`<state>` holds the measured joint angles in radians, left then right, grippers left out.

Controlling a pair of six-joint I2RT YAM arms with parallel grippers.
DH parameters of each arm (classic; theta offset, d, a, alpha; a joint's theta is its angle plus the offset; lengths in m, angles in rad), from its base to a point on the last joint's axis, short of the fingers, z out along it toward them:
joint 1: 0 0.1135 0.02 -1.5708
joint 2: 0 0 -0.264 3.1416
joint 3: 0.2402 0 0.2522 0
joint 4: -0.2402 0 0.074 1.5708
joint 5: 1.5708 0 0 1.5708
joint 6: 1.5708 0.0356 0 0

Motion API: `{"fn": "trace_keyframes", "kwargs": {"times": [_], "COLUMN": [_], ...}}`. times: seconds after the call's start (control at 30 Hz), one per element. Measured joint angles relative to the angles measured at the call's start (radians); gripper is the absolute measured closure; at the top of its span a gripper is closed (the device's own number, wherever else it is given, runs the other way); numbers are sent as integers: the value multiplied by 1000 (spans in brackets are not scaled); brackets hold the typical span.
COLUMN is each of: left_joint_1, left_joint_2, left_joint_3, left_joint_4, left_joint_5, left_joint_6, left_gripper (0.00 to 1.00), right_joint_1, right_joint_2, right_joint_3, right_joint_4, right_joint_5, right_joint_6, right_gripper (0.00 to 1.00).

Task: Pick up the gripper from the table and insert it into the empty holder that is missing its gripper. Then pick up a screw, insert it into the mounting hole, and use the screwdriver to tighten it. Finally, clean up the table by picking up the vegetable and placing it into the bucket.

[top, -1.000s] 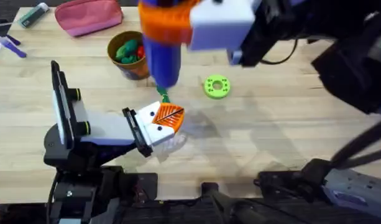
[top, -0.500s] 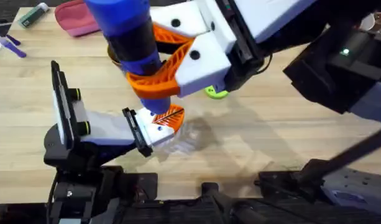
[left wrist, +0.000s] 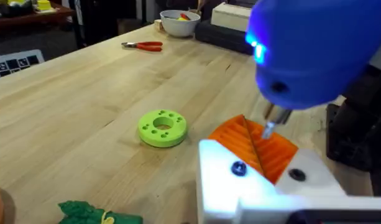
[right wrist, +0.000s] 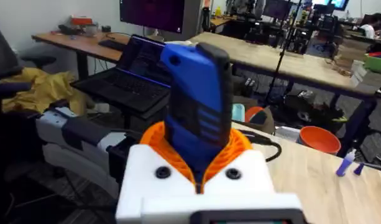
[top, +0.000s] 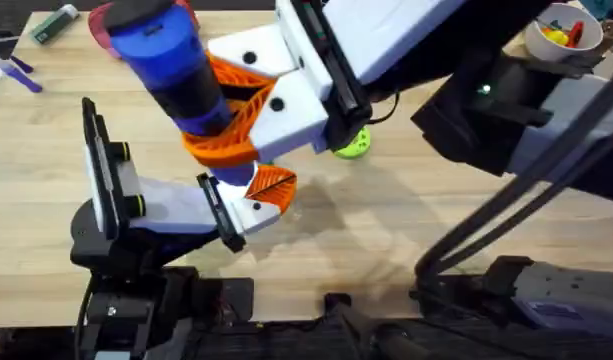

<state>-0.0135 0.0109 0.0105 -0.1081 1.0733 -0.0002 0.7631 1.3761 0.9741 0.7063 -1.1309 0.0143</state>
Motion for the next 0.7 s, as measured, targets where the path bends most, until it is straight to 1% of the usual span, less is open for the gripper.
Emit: {"fn": "trace_keyframes", "kwargs": {"times": [0.37, 0.7], "left_joint_1": [0, 0], "left_joint_2": [0, 0], "left_joint_3": [0, 0], "left_joint_4": [0, 0], "left_joint_5": [0, 0], "left_joint_6": [0, 0], "left_gripper": [986, 986], "right_joint_1": [0, 0], "right_joint_2": [49, 51], "right_joint_3": [0, 0], "right_joint_4": [5, 5], "right_joint_5": [0, 0], "right_joint_6": [-2, -13], "right_gripper": [976, 976]}}
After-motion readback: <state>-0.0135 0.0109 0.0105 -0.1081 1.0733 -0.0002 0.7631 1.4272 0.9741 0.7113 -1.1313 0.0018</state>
